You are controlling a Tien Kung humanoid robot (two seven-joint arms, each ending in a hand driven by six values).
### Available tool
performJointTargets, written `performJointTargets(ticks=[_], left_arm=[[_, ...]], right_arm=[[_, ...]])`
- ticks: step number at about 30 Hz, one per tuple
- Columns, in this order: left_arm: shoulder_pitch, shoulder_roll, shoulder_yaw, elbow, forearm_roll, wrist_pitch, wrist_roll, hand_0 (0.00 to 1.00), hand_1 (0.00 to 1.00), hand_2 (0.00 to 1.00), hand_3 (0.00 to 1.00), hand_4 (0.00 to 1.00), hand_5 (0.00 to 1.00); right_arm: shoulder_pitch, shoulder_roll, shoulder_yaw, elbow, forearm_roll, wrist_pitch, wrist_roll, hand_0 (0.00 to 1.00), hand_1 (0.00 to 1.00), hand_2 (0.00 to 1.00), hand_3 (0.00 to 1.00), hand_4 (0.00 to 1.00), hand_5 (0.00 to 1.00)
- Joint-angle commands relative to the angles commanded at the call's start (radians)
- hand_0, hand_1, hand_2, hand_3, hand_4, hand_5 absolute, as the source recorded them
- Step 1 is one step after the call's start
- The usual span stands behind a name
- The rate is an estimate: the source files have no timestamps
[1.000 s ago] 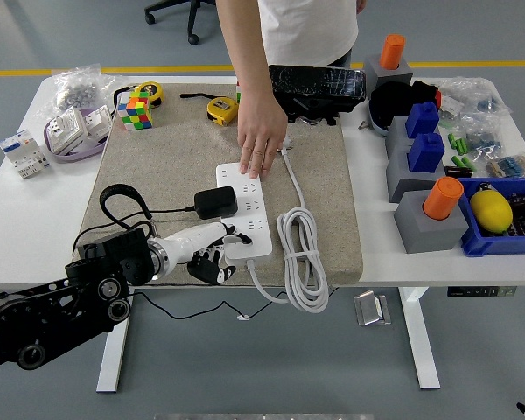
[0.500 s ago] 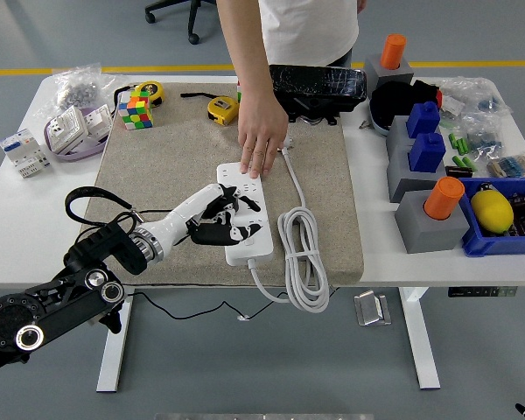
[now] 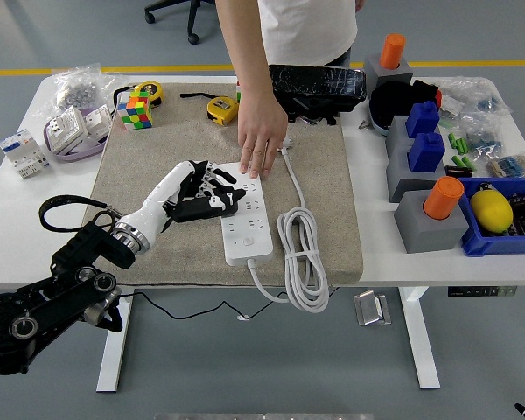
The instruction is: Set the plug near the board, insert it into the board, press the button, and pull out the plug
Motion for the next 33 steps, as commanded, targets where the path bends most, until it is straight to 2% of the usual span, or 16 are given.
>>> performJointTargets(ticks=[8, 10, 11, 13, 16, 17, 19, 20, 22, 23, 28, 29, 33], left_arm=[[-0.004, 0.006, -0.001, -0.006, 0.009, -0.004, 0.005, 0.257, 0.294, 0.437, 0.492, 0.825, 0.386], [-0.003, 0.008, -0.004, -0.009, 0.019, -0.013, 0.011, 0.257, 0.294, 0.437, 0.492, 0.825, 0.386], [-0.003, 0.01, -0.007, -0.011, 0.026, -0.024, 0.015, 0.251, 0.295, 0.438, 0.527, 0.829, 0.382], [-0.002, 0.013, -0.014, -0.017, 0.048, -0.053, 0.033, 0.251, 0.295, 0.438, 0.527, 0.829, 0.382], [0.0, 0.021, -0.031, -0.044, 0.137, -0.125, 0.106, 0.251, 0.295, 0.438, 0.527, 0.829, 0.382], [-0.001, 0.024, -0.036, -0.056, 0.176, -0.155, 0.14, 0.219, 0.215, 0.38, 0.652, 0.814, 0.191], [-0.003, 0.029, -0.041, -0.083, 0.258, -0.221, 0.218, 0.219, 0.215, 0.38, 0.652, 0.814, 0.191], [-0.004, 0.03, -0.041, -0.09, 0.293, -0.238, 0.241, 0.219, 0.215, 0.38, 0.652, 0.814, 0.191], [-0.005, 0.03, -0.042, -0.101, 0.345, -0.258, 0.263, 0.219, 0.215, 0.38, 0.652, 0.814, 0.191], [-0.005, 0.03, -0.043, -0.105, 0.362, -0.267, 0.272, 0.169, 0.18, 0.269, 0.759, 0.713, 0.112], [-0.011, 0.03, -0.027, -0.126, 0.441, -0.32, 0.343, 0.169, 0.18, 0.269, 0.759, 0.713, 0.112], [-0.013, 0.03, -0.023, -0.128, 0.454, -0.333, 0.359, 0.116, 0.098, 0.186, 0.851, 0.59, 0.002], [-0.014, 0.029, -0.012, -0.124, 0.455, -0.367, 0.39, 0.116, 0.098, 0.186, 0.851, 0.59, 0.002]], right_arm=[[0.002, -0.001, -0.004, 0.0, 0.002, 0.001, 0.0, 0.609, 0.66, 0.633, 0.564, 0.975, 0.578], [0.002, -0.002, -0.004, 0.0, 0.002, 0.0, 0.0, 0.609, 0.66, 0.633, 0.564, 0.975, 0.578], [0.003, -0.003, -0.005, 0.0, 0.002, 0.0, 0.0, 0.609, 0.66, 0.633, 0.564, 0.975, 0.578], [0.003, -0.004, -0.007, 0.0, 0.002, 0.0, 0.0, 0.609, 0.66, 0.633, 0.564, 0.975, 0.578], [0.004, -0.005, -0.01, 0.001, 0.003, 0.001, 0.0, 0.609, 0.66, 0.633, 0.564, 0.975, 0.578], [0.004, -0.005, -0.011, 0.001, 0.003, 0.001, 0.0, 0.611, 0.66, 0.632, 0.564, 0.974, 0.578], [0.005, -0.006, -0.013, 0.001, 0.003, 0.001, 0.0, 0.611, 0.66, 0.632, 0.564, 0.974, 0.578], [0.005, -0.006, -0.014, 0.001, 0.003, 0.001, -0.001, 0.611, 0.66, 0.632, 0.564, 0.974, 0.578], [0.006, -0.007, -0.016, 0.001, 0.003, 0.002, -0.001, 0.611, 0.66, 0.632, 0.564, 0.974, 0.578], [0.006, -0.007, -0.017, 0.001, 0.003, 0.002, -0.001, 0.596, 0.659, 0.632, 0.564, 0.974, 0.577], [0.005, -0.007, -0.018, 0.001, 0.003, 0.002, -0.002, 0.596, 0.659, 0.632, 0.564, 0.974, 0.577], [0.005, -0.007, -0.017, 0.001, 0.003, 0.002, -0.002, 0.598, 0.659, 0.632, 0.564, 0.974, 0.578], [0.004, -0.007, -0.015, 0.001, 0.003, 0.001, -0.002, 0.598, 0.659, 0.632, 0.564, 0.974, 0.578]])
